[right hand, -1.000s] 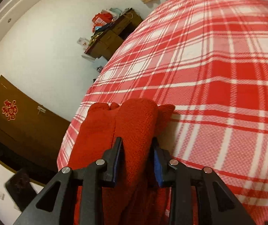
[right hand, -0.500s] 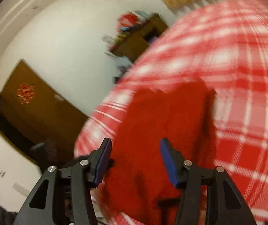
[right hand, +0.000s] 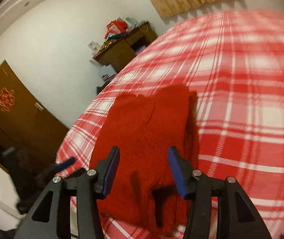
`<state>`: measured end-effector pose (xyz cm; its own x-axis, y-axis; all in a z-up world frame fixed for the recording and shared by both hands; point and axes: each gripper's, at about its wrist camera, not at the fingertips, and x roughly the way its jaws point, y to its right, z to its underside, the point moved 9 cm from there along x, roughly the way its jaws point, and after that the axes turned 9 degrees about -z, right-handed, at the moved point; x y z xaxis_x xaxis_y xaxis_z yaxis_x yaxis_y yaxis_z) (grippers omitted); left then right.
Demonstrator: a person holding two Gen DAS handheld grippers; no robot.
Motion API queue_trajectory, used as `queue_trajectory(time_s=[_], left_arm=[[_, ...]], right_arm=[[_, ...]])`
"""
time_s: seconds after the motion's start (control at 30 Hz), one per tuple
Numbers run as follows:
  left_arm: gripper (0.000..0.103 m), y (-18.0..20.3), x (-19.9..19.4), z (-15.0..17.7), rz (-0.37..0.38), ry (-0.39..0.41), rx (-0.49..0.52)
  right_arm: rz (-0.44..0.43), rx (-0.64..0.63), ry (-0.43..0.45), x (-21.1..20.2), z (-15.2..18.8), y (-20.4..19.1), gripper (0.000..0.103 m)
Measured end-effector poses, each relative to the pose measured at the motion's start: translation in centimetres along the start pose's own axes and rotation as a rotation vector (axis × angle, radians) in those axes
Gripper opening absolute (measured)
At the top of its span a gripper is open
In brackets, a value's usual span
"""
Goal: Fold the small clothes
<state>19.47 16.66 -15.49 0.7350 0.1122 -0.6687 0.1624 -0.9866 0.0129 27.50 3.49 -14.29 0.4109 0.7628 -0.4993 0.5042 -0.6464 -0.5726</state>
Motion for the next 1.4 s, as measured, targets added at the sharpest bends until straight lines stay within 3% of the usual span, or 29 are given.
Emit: queue_trajectory(time_s=[0.17, 0.3, 0.5, 1.4], left_arm=[[0.098, -0.6, -3.9, -2.6, -0.012, 0.118, -0.009], [0.098, -0.6, -5.1, -3.7, 0.002, 0.152, -0.023], [0.098, -0.9, -5.4, -4.2, 0.008, 0.163, -0.035], [0.098, -0.5, -5.8, -3.9, 0.013, 0.169, -0.04]], right_arm=[[0.173, -0.15, 0.139, -4.9, -1.1, -2.8, 0.065], [0.207, -0.229, 0.183, -7.2, -1.6, -4.6, 0.068], [0.197, -0.262, 0.175, -7.4, -1.4, -6.4, 0.068], [0.183, -0.252, 0.164, -7.0, -0.7, -6.9, 0.068]])
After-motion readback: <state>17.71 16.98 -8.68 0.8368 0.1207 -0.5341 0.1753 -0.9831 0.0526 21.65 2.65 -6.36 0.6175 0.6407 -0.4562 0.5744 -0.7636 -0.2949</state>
